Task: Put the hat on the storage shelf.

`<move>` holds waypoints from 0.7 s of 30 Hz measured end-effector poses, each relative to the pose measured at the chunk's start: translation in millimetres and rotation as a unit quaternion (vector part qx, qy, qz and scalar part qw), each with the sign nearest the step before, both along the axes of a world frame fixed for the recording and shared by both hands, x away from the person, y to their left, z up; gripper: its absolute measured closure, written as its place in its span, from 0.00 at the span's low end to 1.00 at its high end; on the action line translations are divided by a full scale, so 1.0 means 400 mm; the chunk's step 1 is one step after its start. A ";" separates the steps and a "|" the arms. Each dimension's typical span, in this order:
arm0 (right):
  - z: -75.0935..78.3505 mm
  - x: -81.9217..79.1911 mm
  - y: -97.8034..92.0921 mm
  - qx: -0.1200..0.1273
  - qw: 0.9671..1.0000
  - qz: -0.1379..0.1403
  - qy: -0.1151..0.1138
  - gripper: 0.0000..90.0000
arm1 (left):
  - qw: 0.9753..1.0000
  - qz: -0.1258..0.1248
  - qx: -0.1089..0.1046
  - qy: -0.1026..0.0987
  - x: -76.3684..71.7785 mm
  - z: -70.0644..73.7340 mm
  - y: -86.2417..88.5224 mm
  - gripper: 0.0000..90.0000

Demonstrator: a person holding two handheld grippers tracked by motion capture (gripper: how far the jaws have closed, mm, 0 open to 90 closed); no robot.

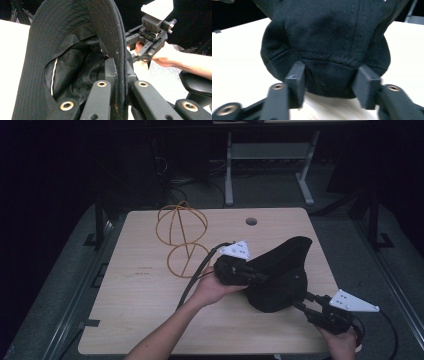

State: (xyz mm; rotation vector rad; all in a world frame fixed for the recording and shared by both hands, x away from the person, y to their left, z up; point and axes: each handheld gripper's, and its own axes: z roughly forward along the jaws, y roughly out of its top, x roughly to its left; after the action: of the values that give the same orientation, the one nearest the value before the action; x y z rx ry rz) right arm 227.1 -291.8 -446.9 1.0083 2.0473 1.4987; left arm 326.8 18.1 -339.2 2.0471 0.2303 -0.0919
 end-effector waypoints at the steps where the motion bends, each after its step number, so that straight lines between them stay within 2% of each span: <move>1: 0.000 0.001 0.002 -0.002 1.000 -0.002 -0.004 0.75 | 1.000 0.001 0.001 -0.002 -0.001 0.002 0.000 0.97; 2: 0.000 0.001 0.002 -0.002 1.000 -0.002 -0.004 0.75 | 1.000 0.002 0.004 -0.006 -0.002 0.003 0.001 0.97; 4: 0.001 0.004 0.004 -0.003 1.000 -0.009 -0.010 0.84 | 1.000 0.003 0.007 -0.009 -0.004 0.006 0.005 0.97; 6: 0.005 0.007 0.005 -0.006 1.000 -0.009 -0.012 0.90 | 1.000 0.005 0.011 -0.018 -0.007 0.008 0.009 0.96; 7: 0.013 0.011 0.005 -0.008 1.000 -0.009 -0.010 0.91 | 0.999 0.012 0.017 -0.027 -0.011 0.013 0.015 0.93; 10: 0.022 0.014 0.003 -0.010 1.000 -0.008 -0.010 0.92 | 0.999 0.024 0.025 -0.037 -0.013 0.019 0.024 0.85; 12: 0.030 0.016 0.000 -0.011 1.000 -0.008 -0.009 0.92 | 0.997 0.045 0.034 -0.050 -0.017 0.023 0.036 0.72; 13: 0.036 0.016 -0.004 -0.006 1.000 -0.009 -0.005 0.92 | 0.997 0.050 0.036 -0.047 -0.020 0.026 0.053 0.66; 15: 0.039 0.017 -0.006 -0.004 1.000 -0.009 -0.006 0.92 | 0.997 0.052 0.038 -0.051 -0.023 0.026 0.062 0.64; 17: 0.045 0.017 -0.009 -0.005 1.000 -0.012 -0.002 0.92 | 0.995 0.062 0.046 -0.059 -0.030 0.026 0.077 0.58; 21: 0.057 0.017 -0.013 -0.014 1.000 -0.009 -0.002 0.93 | 0.993 0.070 0.065 -0.072 -0.039 0.024 0.103 0.55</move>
State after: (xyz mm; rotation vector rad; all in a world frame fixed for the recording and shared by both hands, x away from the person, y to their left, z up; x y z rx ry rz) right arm 233.8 -296.9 -424.1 1.0085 2.0465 1.4575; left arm 311.2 59.2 -329.7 2.1493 0.2950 0.1615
